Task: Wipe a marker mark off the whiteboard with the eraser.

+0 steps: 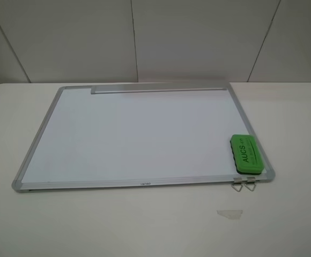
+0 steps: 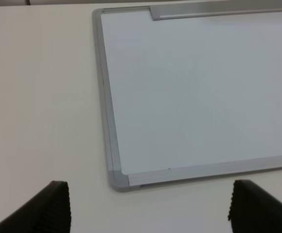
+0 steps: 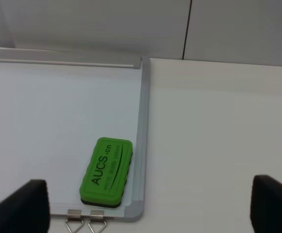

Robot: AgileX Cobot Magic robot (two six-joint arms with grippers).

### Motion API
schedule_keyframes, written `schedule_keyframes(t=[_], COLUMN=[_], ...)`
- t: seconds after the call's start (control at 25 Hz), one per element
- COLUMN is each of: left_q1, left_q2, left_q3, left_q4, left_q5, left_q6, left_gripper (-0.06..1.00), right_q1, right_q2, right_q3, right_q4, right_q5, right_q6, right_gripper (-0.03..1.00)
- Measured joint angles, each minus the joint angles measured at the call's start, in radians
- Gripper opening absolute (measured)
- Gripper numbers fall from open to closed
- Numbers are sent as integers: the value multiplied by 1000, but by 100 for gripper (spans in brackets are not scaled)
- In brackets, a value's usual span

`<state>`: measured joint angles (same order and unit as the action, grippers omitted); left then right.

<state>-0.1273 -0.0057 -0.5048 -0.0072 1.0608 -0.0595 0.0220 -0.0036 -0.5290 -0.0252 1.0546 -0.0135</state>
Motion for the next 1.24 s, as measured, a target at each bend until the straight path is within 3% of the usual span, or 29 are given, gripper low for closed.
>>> schedule_keyframes(t=[1.24], left_q1=[0], left_q2=[0], left_q3=[0], left_q4=[0], left_q5=[0], left_q6=[0], left_gripper=[68], right_q1=[0], right_q2=[0], right_q3=[0], right_q4=[0], right_q5=[0], right_q6=[0], right_gripper=[82])
